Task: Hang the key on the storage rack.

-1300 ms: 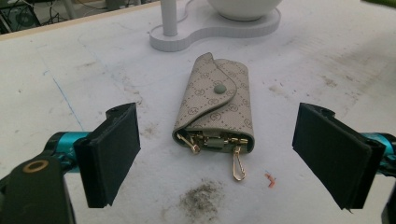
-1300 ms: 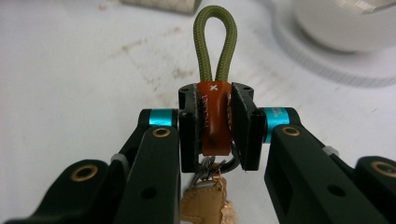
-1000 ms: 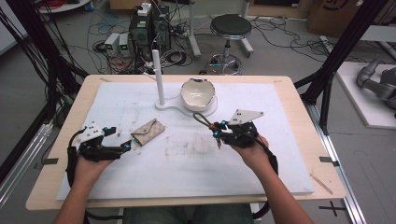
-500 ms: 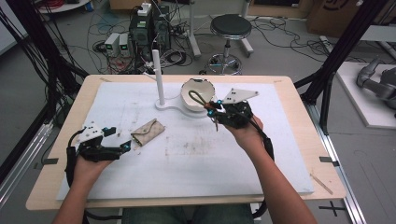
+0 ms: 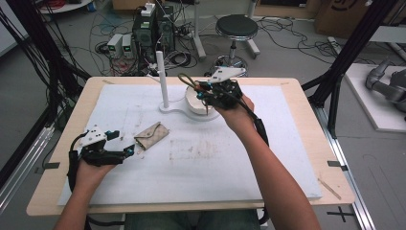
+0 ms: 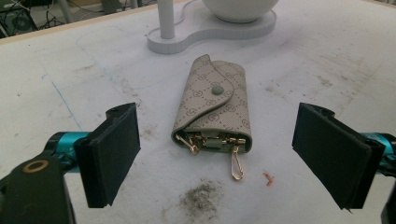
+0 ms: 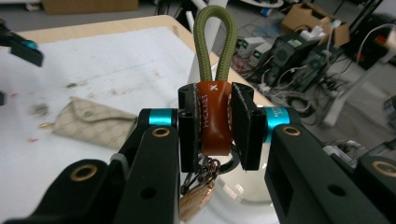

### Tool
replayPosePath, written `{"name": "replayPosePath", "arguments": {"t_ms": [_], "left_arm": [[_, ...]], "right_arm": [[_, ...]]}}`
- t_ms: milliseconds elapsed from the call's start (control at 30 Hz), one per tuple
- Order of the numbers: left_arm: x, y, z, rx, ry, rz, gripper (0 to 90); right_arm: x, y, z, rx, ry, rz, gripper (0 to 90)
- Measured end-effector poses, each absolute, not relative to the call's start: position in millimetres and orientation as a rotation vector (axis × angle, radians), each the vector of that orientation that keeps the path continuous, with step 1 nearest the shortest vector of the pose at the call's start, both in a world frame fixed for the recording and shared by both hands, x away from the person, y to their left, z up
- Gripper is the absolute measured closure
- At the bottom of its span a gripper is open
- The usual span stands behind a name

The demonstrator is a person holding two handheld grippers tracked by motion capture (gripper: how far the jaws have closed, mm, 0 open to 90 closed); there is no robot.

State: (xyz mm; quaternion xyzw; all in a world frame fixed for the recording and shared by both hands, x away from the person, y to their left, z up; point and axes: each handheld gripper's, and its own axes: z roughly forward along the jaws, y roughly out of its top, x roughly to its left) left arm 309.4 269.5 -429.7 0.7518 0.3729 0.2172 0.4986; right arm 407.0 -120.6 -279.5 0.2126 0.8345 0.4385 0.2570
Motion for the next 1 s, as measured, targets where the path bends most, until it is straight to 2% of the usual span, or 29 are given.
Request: {"name": "replayPosePath", "arguments": {"t_ms": [367,833,933,1000], "left_arm": [[311,271,-431,1.823,0.904,0.526,15.0],[309,273,-431,1.826,0.91,0.536,15.1],[309,273,-431,1.832,0.91,0.539,15.1],[308,273,-431,1.833,0.91,0.538,15.1]], "right_arm": [[432,-58,-271,0.487,2.284,1.154,74.5],[444,-41,-285,0.474,2.31,1.067,74.2],[446,-39,-287,0.485,2.312,1.041,68.3],[446,-40,-287,0.501,2.296,1.037,52.5]]}}
